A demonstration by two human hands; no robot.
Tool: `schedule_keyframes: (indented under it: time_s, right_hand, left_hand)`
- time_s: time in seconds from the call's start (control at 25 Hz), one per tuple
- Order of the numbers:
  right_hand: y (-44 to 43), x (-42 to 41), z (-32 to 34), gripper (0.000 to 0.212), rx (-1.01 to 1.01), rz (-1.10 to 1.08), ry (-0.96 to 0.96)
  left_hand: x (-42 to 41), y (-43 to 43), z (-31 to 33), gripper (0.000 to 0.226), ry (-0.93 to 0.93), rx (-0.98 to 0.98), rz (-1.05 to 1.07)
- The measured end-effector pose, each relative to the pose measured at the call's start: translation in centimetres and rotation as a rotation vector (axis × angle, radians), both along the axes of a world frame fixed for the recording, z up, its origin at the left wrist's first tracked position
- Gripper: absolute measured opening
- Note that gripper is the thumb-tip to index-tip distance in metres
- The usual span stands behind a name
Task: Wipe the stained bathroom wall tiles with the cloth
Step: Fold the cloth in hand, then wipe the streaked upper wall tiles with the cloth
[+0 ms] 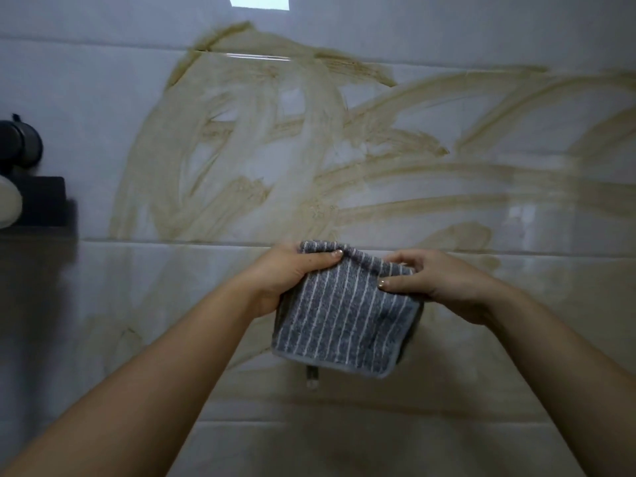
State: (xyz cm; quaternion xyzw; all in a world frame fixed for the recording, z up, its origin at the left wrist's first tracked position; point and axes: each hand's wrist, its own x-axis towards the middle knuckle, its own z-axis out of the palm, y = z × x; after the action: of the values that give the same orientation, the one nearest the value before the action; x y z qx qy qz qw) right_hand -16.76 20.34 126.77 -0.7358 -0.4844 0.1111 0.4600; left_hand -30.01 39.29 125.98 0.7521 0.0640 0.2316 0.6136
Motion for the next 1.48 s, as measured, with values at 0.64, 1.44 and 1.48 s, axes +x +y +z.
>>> schedule_keyframes:
  time_s: [0.64,1.44,1.48]
  right_hand:
    - [13.7,-0.7,7.1,0.021,0.665,-0.614,-1.25]
    - [27.6,-4.4,17.2,0.066,0.419,-0.919,-1.162]
    - [29.4,-6.1,17.8,0.067,0.421,-0.903,-1.185]
  left_hand:
    - [-0.1,6.9,13.1,0.012,-0.191,0.667,0.444]
    - [-7.7,25.5,15.2,0.058,-0.642,1.067,0.908]
    - [-7.8,25.5,15.1,0.057,-0.675,1.051,0.886]
